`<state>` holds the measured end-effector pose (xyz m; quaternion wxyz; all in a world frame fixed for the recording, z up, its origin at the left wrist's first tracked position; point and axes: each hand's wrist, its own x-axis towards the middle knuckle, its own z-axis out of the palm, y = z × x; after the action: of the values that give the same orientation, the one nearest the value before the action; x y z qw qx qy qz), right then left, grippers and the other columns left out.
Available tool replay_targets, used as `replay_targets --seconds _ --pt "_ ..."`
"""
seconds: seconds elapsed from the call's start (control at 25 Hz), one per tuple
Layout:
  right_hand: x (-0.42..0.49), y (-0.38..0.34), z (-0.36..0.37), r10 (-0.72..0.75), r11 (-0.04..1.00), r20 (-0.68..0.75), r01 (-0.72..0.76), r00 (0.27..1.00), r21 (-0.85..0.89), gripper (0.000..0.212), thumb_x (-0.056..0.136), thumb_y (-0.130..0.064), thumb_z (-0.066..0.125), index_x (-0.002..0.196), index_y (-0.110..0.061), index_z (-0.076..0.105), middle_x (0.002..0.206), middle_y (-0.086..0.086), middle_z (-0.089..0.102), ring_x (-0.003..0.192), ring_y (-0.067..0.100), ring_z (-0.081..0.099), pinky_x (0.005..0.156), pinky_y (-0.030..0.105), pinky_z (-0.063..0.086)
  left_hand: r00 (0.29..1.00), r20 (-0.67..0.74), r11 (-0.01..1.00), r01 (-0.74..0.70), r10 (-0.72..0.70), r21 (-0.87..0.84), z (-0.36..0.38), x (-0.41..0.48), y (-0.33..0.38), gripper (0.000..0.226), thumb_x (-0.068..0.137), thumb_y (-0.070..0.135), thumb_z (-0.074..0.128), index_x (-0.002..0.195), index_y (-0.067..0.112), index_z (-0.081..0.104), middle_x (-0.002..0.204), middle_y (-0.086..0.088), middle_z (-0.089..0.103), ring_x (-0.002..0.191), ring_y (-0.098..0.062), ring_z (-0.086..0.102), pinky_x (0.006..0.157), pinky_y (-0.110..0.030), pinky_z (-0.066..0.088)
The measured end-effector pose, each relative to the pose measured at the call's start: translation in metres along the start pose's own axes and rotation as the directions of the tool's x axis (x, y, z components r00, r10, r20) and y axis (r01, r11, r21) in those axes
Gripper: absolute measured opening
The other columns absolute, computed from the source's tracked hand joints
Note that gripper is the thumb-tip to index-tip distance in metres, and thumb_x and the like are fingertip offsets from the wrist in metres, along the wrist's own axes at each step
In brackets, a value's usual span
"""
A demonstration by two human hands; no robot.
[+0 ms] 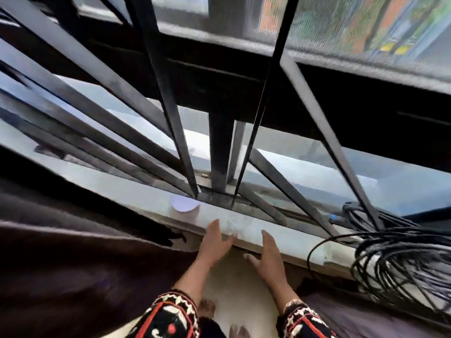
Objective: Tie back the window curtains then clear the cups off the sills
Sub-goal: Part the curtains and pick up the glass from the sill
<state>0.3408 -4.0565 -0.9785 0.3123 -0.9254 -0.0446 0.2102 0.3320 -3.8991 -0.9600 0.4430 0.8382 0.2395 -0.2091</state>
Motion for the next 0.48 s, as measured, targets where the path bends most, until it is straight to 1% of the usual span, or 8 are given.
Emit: replay_targets --seconds 0.12,0.16,0.2,0.28,0.32,0.36,0.4,0.48 --pt "0.037 0.017 0.032 0.066 0.996 0.038 -0.068 0.997 0.061 0.087 0.082 -0.025 0.069 0.146 -0.005 0.014 0.154 0.007 0.016 0.143 0.018 0.015 0.114 0.023 0.012 0.999 0.054 0.992 0.006 0.001 -0.127 0.014 0.041 -0.016 0.078 0.090 0.036 0.055 0.147 0.007 0.011 0.155 -0.008 0.013 0.142 -0.020 0.015 0.113 -0.028 0.014" --pt "0.047 0.019 0.041 0.070 0.992 0.035 -0.073 0.997 0.098 0.086 0.080 -0.023 0.071 0.145 -0.004 0.017 0.153 0.009 0.020 0.142 0.020 0.019 0.114 0.025 0.015 0.998 0.068 0.990 0.000 0.009 -0.142 0.017 0.052 -0.019 0.079 0.089 0.037 0.055 0.147 0.007 0.010 0.155 -0.007 0.013 0.143 -0.019 0.014 0.113 -0.027 0.014" --pt "0.057 0.022 0.049 0.074 0.986 0.016 -0.075 0.997 0.148 0.084 0.078 -0.022 0.073 0.143 -0.004 0.024 0.148 0.011 0.029 0.138 0.023 0.028 0.114 0.029 0.023 0.996 0.082 0.987 -0.011 0.025 -0.158 0.021 0.061 -0.021 0.079 0.089 0.038 0.055 0.146 0.006 0.011 0.155 -0.008 0.014 0.142 -0.019 0.015 0.112 -0.026 0.013" --pt "0.072 0.023 0.064 0.094 0.959 -0.046 -0.078 0.995 0.274 0.070 0.072 -0.027 0.077 0.130 -0.009 0.041 0.129 0.011 0.051 0.120 0.024 0.050 0.100 0.036 0.043 0.994 0.098 0.981 -0.038 0.058 -0.189 0.031 0.074 -0.026 0.087 0.082 0.051 0.056 0.145 0.004 0.018 0.152 -0.010 0.023 0.140 -0.020 0.024 0.115 -0.028 0.016" --pt "0.078 0.022 0.070 0.110 0.940 -0.075 -0.079 0.991 0.332 0.060 0.072 -0.029 0.076 0.121 -0.012 0.045 0.119 0.009 0.057 0.111 0.024 0.056 0.092 0.035 0.048 0.995 0.086 0.978 -0.040 0.059 -0.206 0.038 0.083 -0.034 0.095 0.072 0.060 0.055 0.143 0.005 0.024 0.149 -0.011 0.032 0.136 -0.020 0.032 0.115 -0.033 0.021" --pt "0.081 0.019 0.072 0.127 0.925 -0.090 -0.085 0.988 0.371 0.051 0.074 -0.026 0.075 0.114 -0.014 0.046 0.113 0.008 0.060 0.104 0.023 0.060 0.087 0.032 0.049 0.996 0.080 0.970 -0.010 0.030 -0.244 0.048 0.092 -0.045 0.099 0.063 0.066 0.054 0.141 0.009 0.030 0.144 -0.011 0.041 0.131 -0.020 0.041 0.112 -0.038 0.028" --pt "0.083 0.017 0.074 0.136 0.913 -0.102 -0.085 0.985 0.399 0.045 0.076 -0.022 0.073 0.111 -0.016 0.046 0.111 0.008 0.061 0.101 0.023 0.061 0.083 0.029 0.048 0.997 0.080 0.961 0.013 0.009 -0.276 0.055 0.100 -0.057 0.098 0.059 0.066 0.055 0.139 0.014 0.034 0.138 -0.008 0.048 0.126 -0.019 0.047 0.109 -0.041 0.033" --pt "0.081 0.013 0.072 0.136 0.914 -0.125 -0.076 0.983 0.398 0.047 0.077 -0.018 0.073 0.115 -0.013 0.046 0.112 0.009 0.062 0.100 0.025 0.061 0.080 0.026 0.044 0.996 0.089 0.948 0.029 -0.001 -0.318 0.051 0.092 -0.054 0.084 0.061 0.059 0.059 0.131 0.018 0.040 0.128 -0.003 0.055 0.115 -0.016 0.055 0.105 -0.037 0.039"
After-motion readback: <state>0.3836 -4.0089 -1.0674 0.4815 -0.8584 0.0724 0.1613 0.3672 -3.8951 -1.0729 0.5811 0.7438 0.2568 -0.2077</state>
